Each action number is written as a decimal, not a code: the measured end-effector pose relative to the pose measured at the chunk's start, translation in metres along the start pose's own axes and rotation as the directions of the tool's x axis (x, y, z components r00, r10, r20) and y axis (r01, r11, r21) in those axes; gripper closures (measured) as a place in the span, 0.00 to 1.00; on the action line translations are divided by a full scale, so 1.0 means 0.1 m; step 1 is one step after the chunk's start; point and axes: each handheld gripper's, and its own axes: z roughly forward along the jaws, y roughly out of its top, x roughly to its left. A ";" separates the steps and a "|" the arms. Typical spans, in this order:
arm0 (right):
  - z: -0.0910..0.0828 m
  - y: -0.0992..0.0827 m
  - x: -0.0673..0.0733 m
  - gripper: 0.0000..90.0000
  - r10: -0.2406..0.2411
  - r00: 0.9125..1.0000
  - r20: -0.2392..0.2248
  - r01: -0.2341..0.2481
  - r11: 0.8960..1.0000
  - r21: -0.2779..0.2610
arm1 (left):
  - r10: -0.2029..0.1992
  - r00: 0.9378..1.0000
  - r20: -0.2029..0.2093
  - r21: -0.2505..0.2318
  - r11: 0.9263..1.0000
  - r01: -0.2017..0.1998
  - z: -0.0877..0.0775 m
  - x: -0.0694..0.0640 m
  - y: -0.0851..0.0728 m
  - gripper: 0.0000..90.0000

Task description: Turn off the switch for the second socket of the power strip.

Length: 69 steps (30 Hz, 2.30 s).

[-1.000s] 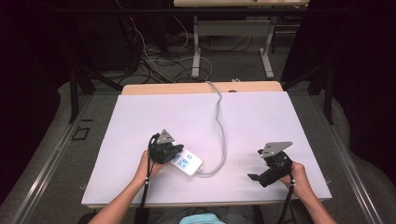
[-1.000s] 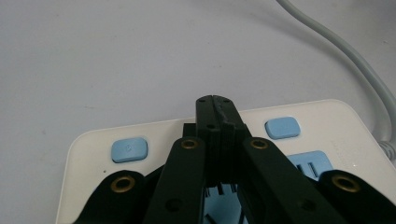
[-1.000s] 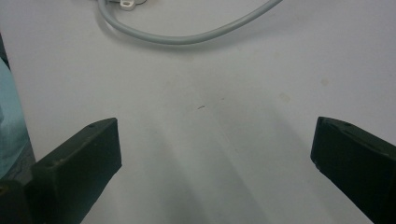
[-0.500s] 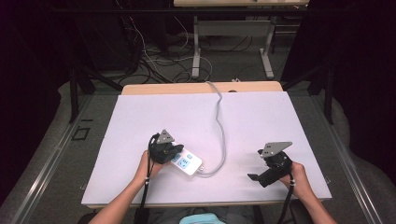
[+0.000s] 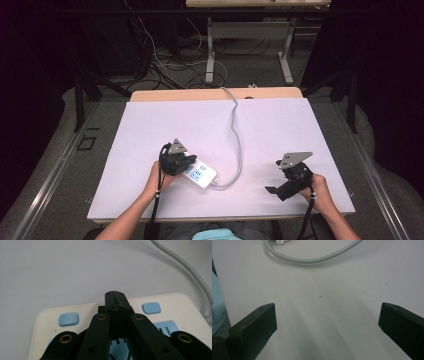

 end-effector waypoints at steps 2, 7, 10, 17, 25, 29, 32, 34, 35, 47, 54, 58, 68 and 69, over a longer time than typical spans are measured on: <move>0.00 0.00 0.00 0.01 0.000 1.000 0.002 0.000 1.000 -0.001 | -0.001 1.000 0.002 0.002 1.000 0.001 0.00 0.00 0.00 1.00; 0.00 0.00 -0.01 0.01 -0.002 1.000 0.003 0.002 1.000 -0.001 | -0.001 1.000 0.000 0.000 1.000 0.001 0.00 0.00 0.00 1.00; 0.00 0.00 0.00 0.01 -0.001 1.000 0.002 0.001 1.000 -0.001 | -0.005 1.000 0.000 -0.001 1.000 0.005 0.00 0.00 0.00 1.00; 0.00 0.00 0.00 0.01 0.000 1.000 0.012 0.001 1.000 -0.002 | -0.002 1.000 -0.001 0.000 1.000 0.002 0.00 0.00 0.00 1.00; 0.00 0.00 0.00 0.01 -0.005 1.000 0.003 0.005 1.000 0.001 | -0.003 1.000 0.000 0.000 1.000 0.003 0.00 0.00 0.00 1.00; 0.00 0.00 0.00 0.01 -0.003 1.000 0.009 0.003 1.000 0.001 | -0.002 1.000 0.001 0.001 1.000 0.002 0.00 0.00 0.00 1.00; 0.00 0.00 -0.01 0.01 -0.008 1.000 0.004 0.008 1.000 -0.001 | -0.001 1.000 0.001 0.001 1.000 0.001 0.00 0.00 0.00 1.00; 0.00 0.00 -0.01 0.01 -0.008 1.000 0.004 0.008 1.000 0.001 | 0.000 1.000 0.001 0.002 1.000 0.000 0.00 0.01 0.00 1.00; 0.00 0.00 -0.01 0.01 -0.008 1.000 0.003 0.008 1.000 0.003 | -0.003 1.000 0.004 0.004 1.000 0.003 0.00 0.00 0.00 1.00; -0.01 -0.01 0.00 0.01 -0.008 1.000 0.016 0.008 1.000 0.001 | 0.009 1.000 0.004 0.006 1.000 -0.009 -0.01 0.00 0.00 1.00; -0.01 -0.01 0.00 0.01 -0.003 1.000 0.005 0.003 1.000 0.001 | 0.011 1.000 0.001 -0.003 1.000 -0.011 -0.01 0.00 -0.01 1.00; -0.01 -0.01 0.00 0.01 -0.001 1.000 0.005 0.001 1.000 0.002 | 0.020 1.000 -0.008 -0.004 1.000 -0.020 0.00 -0.02 -0.01 1.00; -0.01 -0.01 0.00 0.01 0.010 1.000 0.015 -0.010 1.000 0.009 | 0.043 0.999 -0.014 0.005 0.999 -0.043 -0.01 -0.02 0.01 1.00; -0.01 -0.01 0.00 0.01 0.010 1.000 0.015 -0.010 1.000 0.009 | 0.045 0.999 -0.018 0.001 0.999 -0.045 0.00 -0.03 0.01 1.00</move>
